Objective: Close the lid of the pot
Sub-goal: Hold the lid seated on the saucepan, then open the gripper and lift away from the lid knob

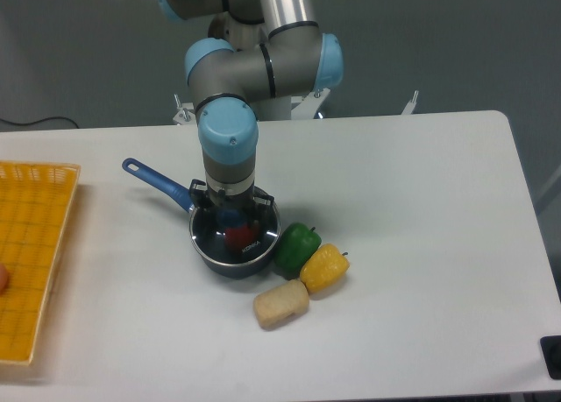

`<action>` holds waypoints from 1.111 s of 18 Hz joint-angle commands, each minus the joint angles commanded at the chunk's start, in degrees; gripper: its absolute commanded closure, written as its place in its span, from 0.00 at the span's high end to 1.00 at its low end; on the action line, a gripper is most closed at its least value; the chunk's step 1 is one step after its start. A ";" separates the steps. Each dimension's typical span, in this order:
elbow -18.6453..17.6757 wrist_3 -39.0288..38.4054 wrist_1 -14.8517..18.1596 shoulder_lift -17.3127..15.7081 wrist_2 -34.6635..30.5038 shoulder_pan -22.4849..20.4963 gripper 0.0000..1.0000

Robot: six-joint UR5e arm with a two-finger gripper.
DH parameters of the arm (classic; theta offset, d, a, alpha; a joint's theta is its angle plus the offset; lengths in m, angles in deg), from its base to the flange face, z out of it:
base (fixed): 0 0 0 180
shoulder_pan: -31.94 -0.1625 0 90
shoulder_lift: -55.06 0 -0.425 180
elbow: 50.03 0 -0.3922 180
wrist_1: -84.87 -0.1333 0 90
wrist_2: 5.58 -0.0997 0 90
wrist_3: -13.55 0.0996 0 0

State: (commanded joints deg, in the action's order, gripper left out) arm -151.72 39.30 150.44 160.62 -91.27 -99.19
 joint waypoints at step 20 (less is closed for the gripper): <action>0.88 1.49 0.09 -1.05 -0.18 0.00 1.00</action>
State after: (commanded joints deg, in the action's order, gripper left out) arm -150.85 40.79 150.53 159.56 -91.45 -99.19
